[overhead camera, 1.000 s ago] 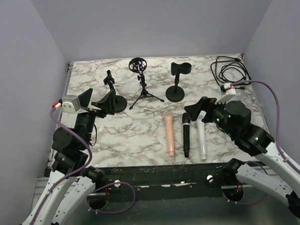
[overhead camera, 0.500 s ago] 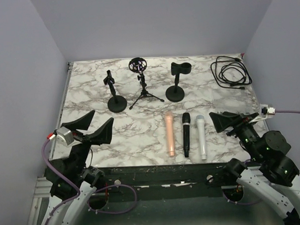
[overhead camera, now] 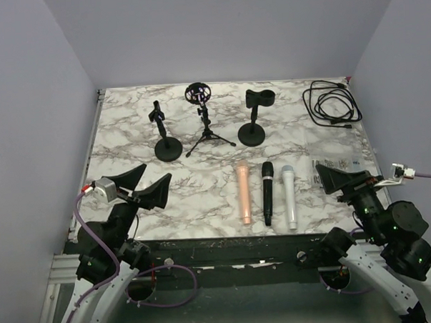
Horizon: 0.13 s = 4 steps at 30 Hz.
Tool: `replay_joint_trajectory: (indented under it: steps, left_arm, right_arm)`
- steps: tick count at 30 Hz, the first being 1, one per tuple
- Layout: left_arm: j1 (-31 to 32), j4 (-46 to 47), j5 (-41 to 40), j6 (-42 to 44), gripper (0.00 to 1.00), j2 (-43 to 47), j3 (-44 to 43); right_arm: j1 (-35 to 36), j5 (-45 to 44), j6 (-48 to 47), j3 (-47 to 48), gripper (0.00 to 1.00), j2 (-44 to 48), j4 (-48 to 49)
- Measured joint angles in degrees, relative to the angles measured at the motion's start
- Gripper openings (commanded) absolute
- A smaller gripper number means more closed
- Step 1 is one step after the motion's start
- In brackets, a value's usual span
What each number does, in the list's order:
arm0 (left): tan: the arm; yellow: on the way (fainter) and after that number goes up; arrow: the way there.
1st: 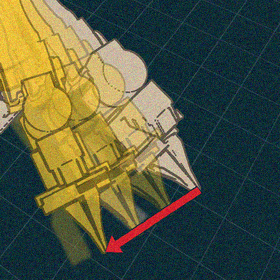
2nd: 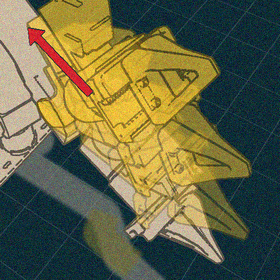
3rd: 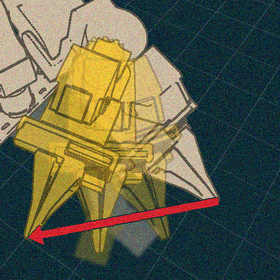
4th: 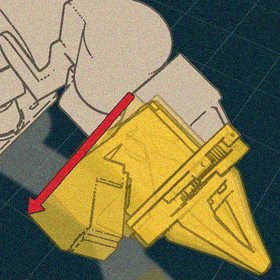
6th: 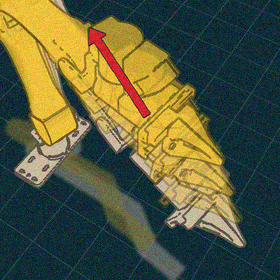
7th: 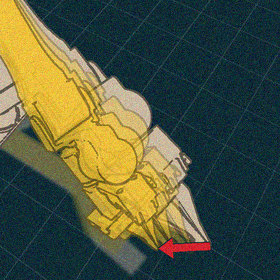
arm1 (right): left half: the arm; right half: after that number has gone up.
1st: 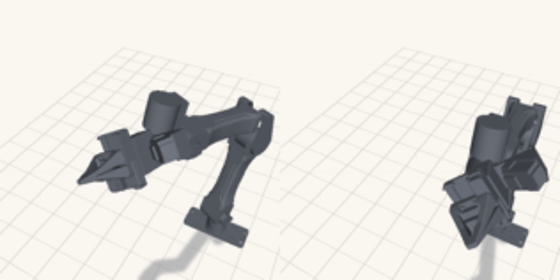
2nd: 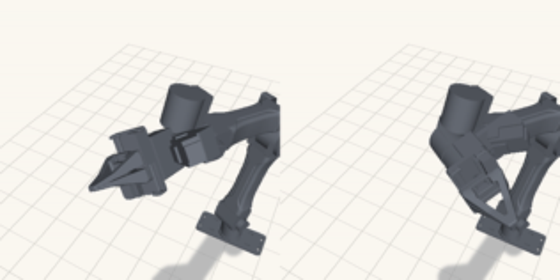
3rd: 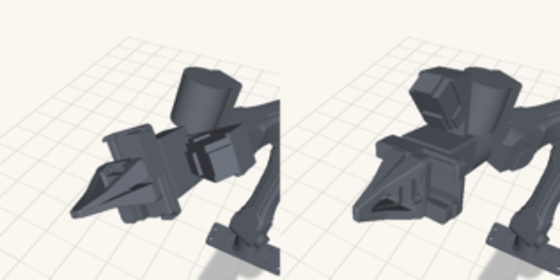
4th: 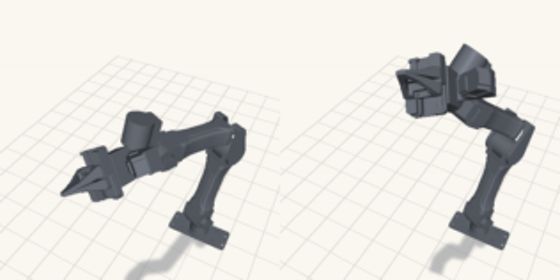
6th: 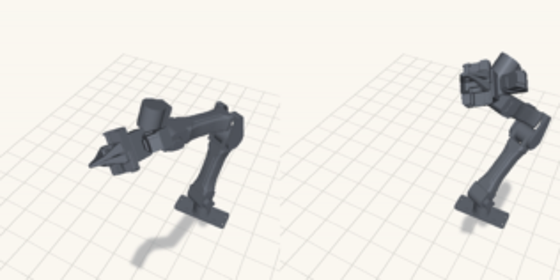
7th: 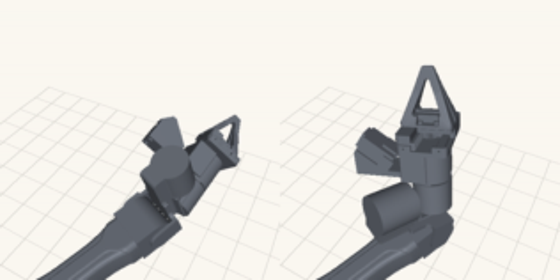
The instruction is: Remove the microphone from the stand
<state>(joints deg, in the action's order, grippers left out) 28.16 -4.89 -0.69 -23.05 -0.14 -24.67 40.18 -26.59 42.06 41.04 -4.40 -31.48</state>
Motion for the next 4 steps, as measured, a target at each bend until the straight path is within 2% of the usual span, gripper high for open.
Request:
replay_joint_trajectory:
  steps: [4]
  left_arm:
    - [0.0, -1.25, 0.02, -0.17, 0.99, 0.0, 0.0]
  right_arm:
    - [0.0, -0.46, 1.05, -0.04, 1.0, 0.37, -1.66]
